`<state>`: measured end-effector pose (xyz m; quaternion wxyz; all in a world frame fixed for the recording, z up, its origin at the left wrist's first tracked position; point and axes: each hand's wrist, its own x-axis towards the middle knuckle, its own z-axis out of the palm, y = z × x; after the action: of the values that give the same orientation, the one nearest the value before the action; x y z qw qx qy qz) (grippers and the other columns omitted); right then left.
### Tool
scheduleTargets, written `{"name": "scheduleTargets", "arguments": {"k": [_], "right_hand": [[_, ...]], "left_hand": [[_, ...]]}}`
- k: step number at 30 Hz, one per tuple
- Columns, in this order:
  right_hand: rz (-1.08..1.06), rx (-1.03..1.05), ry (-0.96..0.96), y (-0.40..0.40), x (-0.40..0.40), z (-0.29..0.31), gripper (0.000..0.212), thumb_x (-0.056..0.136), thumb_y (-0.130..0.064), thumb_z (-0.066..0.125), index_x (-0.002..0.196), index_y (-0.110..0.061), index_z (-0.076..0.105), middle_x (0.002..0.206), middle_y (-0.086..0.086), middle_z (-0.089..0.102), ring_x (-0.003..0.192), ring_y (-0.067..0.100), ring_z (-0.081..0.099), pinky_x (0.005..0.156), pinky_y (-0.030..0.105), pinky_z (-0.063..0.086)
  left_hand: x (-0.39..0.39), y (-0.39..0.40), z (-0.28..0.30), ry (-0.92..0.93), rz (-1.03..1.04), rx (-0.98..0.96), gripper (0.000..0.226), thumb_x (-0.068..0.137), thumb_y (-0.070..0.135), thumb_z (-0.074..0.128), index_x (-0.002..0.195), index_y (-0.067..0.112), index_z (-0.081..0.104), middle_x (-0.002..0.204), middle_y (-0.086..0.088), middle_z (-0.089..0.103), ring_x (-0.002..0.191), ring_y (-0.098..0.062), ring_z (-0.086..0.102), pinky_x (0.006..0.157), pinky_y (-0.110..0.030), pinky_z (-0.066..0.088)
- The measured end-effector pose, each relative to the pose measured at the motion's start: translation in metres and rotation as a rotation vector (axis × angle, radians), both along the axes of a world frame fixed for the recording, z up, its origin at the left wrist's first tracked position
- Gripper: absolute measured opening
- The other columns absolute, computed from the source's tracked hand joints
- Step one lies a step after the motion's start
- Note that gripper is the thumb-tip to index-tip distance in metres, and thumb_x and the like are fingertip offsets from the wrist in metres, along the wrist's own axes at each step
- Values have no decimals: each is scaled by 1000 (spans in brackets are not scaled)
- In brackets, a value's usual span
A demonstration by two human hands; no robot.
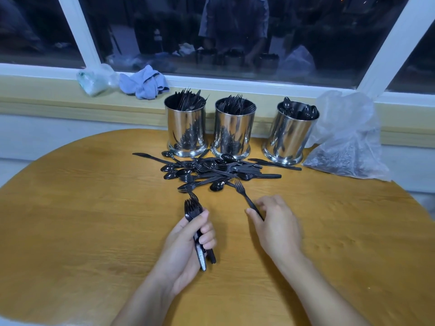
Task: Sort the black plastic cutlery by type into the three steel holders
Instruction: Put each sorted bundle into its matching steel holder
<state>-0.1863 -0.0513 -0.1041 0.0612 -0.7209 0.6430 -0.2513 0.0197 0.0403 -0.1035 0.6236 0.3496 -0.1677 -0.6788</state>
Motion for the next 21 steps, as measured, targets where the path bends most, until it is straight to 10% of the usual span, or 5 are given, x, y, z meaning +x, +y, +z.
{"name": "scheduleTargets", "arguments": {"k": [7,13,21], "right_hand": [[17,110,-48,10,-4,-6,20,104,-37,70,87,-33,60,86,-15,61,72,11,59,59,34,41],[332,394,-679,37,12,20,25,108,-30,68,85,-21,65,75,-6,68,70,11,59,74,43,51],[518,560,-751,51,35,34,18,101,-35,76,91,-19,76,85,5,77,72,17,66,76,46,59]], "left_hand": [[1,2,-5,1,27,-3,21,103,19,81,113,11,65,90,-8,54,71,-16,45,60,-27,45],[-11,-7,0,-204,110,-66,30,95,28,91,112,14,70,87,0,51,68,-13,39,56,-24,36],[-23,-10,15,-168,155,-1,20,107,27,70,104,9,60,84,-9,54,62,-23,49,52,-38,49]]}}
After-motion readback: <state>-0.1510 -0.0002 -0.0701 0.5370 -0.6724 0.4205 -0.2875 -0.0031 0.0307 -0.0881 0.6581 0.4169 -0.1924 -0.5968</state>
